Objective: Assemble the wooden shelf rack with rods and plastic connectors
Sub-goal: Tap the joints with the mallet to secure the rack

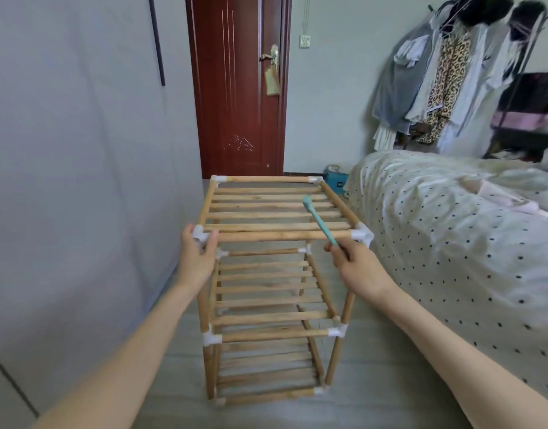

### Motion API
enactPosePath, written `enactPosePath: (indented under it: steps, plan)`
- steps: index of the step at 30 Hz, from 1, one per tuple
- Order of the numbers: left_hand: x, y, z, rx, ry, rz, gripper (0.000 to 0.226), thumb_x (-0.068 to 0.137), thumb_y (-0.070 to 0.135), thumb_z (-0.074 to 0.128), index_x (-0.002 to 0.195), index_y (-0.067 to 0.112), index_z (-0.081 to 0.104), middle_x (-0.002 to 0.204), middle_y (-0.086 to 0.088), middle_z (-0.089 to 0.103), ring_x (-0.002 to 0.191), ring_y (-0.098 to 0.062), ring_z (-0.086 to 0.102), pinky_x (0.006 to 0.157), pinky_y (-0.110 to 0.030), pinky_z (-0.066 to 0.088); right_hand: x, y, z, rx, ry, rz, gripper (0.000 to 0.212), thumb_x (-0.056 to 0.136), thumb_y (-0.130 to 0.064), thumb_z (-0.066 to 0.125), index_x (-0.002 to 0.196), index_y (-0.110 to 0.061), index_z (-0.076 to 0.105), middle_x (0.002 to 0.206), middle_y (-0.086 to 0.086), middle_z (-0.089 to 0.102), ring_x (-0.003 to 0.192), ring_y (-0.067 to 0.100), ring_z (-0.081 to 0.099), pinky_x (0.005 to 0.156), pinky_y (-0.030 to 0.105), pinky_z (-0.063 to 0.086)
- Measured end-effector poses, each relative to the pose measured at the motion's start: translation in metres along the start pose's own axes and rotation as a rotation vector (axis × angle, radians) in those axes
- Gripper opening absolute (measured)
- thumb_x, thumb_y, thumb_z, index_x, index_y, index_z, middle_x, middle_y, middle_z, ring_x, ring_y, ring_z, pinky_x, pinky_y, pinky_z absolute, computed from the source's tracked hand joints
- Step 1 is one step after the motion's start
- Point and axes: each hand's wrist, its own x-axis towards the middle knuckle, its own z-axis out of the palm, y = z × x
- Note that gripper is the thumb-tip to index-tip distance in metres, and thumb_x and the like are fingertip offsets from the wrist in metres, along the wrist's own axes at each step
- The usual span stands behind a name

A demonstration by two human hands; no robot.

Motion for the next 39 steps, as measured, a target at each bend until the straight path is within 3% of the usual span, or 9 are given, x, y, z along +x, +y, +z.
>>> enactPosePath:
  steps: [8, 12, 17, 21, 25, 29, 34, 37, 39]
  plan:
    - [-0.016, -0.029, -0.002, 0.068, -0.031, 0.066, 0.023, 0.098, 0.017, 0.044, 0.118, 0.006, 0.046, 0.093, -0.006, 0.062, 0.08, -0.013, 0.06, 0.075, -0.025, 0.043, 0.002, -0.042, 0.048, 0.07, 0.172, -0.384, 0.022, 0.099, -0.022, 0.041, 0.099, -0.013, 0.061, 0.062, 0.001, 0.054, 0.054, 0.011, 0.048, 0.049, 0.025, 0.037]
    - [-0.02, -0.041, 0.004, 0.035, -0.031, 0.063, 0.009, 0.095, 0.015, 0.049, 0.087, 0.015, 0.049, 0.081, -0.001, 0.063, 0.083, -0.02, 0.062, 0.075, -0.027, 0.044, 0.01, -0.06, 0.068, -0.184, -0.132, -0.403, 0.029, 0.1, -0.022, 0.04, 0.094, -0.007, 0.064, 0.064, -0.009, 0.052, 0.064, 0.014, 0.048, 0.063, 0.029, 0.036]
    - [-0.033, -0.077, 0.0, 0.087, -0.168, -0.036, 0.016, 0.097, 0.017, 0.046, 0.087, 0.03, 0.05, 0.086, 0.009, 0.062, 0.086, -0.005, 0.059, 0.068, -0.008, 0.04, 0.018, -0.082, 0.059, 0.069, 0.176, -0.438, 0.026, 0.1, -0.024, 0.039, 0.09, -0.011, 0.058, 0.059, -0.008, 0.049, 0.05, 0.005, 0.045, 0.049, 0.02, 0.037]
    - [-0.033, -0.084, -0.001, 0.12, -0.172, -0.043, 0.015, 0.097, 0.018, 0.046, 0.086, 0.025, 0.052, 0.084, 0.003, 0.063, 0.084, -0.01, 0.059, 0.071, -0.017, 0.04, 0.005, -0.066, 0.062, -0.299, -0.151, -0.371, 0.027, 0.1, -0.027, 0.036, 0.089, -0.012, 0.056, 0.073, 0.003, 0.057, 0.068, 0.023, 0.057, 0.066, 0.038, 0.047]
    - [-0.033, -0.085, -0.001, 0.116, -0.199, -0.041, 0.015, 0.098, 0.019, 0.045, 0.086, 0.027, 0.051, 0.085, 0.004, 0.063, 0.085, -0.007, 0.058, 0.072, -0.018, 0.039, 0.013, -0.074, 0.052, 0.105, 0.326, -0.461, 0.024, 0.1, -0.022, 0.037, 0.082, -0.017, 0.051, 0.059, -0.01, 0.047, 0.051, 0.0, 0.048, 0.046, 0.014, 0.036]
    - [-0.036, -0.084, -0.001, 0.089, -0.183, -0.05, 0.014, 0.097, 0.017, 0.046, 0.087, 0.024, 0.052, 0.086, 0.002, 0.064, 0.086, -0.009, 0.059, 0.075, -0.019, 0.041, -0.003, -0.064, 0.067, -0.364, -0.241, -0.364, 0.029, 0.101, -0.027, 0.034, 0.091, -0.01, 0.055, 0.074, 0.006, 0.059, 0.063, 0.017, 0.056, 0.062, 0.036, 0.05]
    - [-0.039, -0.084, -0.001, 0.096, -0.197, -0.049, 0.014, 0.097, 0.017, 0.046, 0.088, 0.023, 0.053, 0.086, 0.004, 0.063, 0.085, -0.006, 0.059, 0.073, -0.017, 0.041, 0.004, -0.075, 0.061, 0.094, 0.237, -0.477, 0.028, 0.099, -0.027, 0.033, 0.085, -0.012, 0.05, 0.059, -0.006, 0.048, 0.047, 0.005, 0.046, 0.042, 0.022, 0.039]
    - [-0.039, -0.082, -0.001, 0.097, -0.186, -0.05, 0.008, 0.097, 0.015, 0.047, 0.093, 0.017, 0.054, 0.086, 0.0, 0.065, 0.086, -0.011, 0.06, 0.077, -0.021, 0.042, -0.009, -0.071, 0.07, -0.375, -0.258, -0.346, 0.031, 0.1, -0.032, 0.031, 0.09, -0.012, 0.052, 0.076, 0.009, 0.059, 0.063, 0.02, 0.054, 0.063, 0.041, 0.05]
    - [-0.038, -0.083, -0.001, 0.095, -0.19, -0.055, 0.009, 0.097, 0.016, 0.047, 0.093, 0.018, 0.054, 0.088, -0.002, 0.066, 0.087, -0.014, 0.061, 0.079, -0.024, 0.042, -0.004, -0.068, 0.066, -0.395, -0.292, -0.41, 0.029, 0.1, -0.031, 0.034, 0.081, -0.018, 0.05, 0.069, 0.003, 0.055, 0.059, 0.014, 0.05, 0.06, 0.033, 0.046]
